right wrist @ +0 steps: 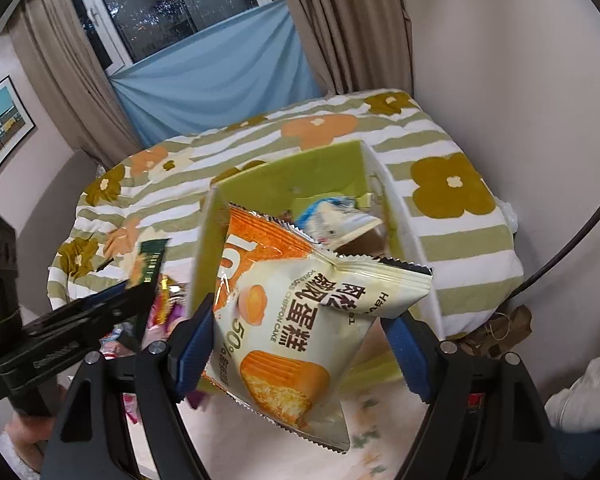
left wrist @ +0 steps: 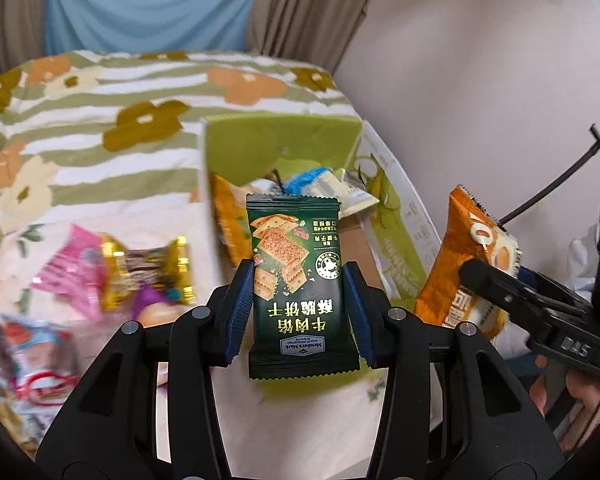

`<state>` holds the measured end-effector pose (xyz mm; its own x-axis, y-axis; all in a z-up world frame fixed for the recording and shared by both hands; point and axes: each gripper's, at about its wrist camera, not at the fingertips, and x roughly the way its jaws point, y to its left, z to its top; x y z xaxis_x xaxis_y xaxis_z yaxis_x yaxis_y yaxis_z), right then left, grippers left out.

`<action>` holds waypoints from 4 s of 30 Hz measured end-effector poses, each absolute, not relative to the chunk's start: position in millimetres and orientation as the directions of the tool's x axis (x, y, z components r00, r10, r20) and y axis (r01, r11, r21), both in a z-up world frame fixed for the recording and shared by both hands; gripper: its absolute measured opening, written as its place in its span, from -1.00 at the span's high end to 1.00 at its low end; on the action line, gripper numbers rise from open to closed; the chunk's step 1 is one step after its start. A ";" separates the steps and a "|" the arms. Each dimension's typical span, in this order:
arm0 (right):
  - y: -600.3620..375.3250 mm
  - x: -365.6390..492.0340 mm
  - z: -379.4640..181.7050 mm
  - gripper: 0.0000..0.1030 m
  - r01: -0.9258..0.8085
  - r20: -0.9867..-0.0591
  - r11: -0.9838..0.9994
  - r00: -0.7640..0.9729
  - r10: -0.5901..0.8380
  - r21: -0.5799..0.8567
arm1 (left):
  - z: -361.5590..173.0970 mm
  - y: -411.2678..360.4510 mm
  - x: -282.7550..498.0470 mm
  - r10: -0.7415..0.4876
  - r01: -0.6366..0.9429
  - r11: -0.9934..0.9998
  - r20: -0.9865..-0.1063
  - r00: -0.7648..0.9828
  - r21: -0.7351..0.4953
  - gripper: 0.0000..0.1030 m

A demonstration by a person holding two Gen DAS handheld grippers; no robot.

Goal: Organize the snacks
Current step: 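Carry both packets over the box and release them inside, then withdraw both tools from the box toward the remaining snacks, then grasp the potato-chip packet with the left tool while the right tool grasps the white-red packet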

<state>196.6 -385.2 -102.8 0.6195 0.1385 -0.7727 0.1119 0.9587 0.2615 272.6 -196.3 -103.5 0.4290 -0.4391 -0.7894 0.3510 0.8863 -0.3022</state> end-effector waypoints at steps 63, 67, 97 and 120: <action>-407.1 219.1 -122.0 -0.97 -0.145 -0.766 0.953 0.568 0.301 0.267 | -91.8 -173.0 219.7 -0.159 0.236 0.971 -0.828 0.538 -0.033 -0.94; -379.2 201.1 -113.1 -0.97 -0.150 -0.749 0.945 0.579 0.322 0.290 | -78.0 -134.0 201.8 -0.160 0.224 0.974 -0.814 0.558 -0.038 -0.94; -101.6 150.4 -142.7 -0.97 -0.127 -0.759 0.908 0.510 0.404 0.399 | -142.8 217.5 107.3 -0.184 -0.032 0.976 -0.895 0.406 -0.215 -0.94; -54.0 227.1 -223.0 -0.97 -0.215 -0.835 0.867 0.244 0.493 0.450 | -249.8 193.7 165.1 -0.182 -0.240 0.939 -0.948 0.263 -0.247 -0.92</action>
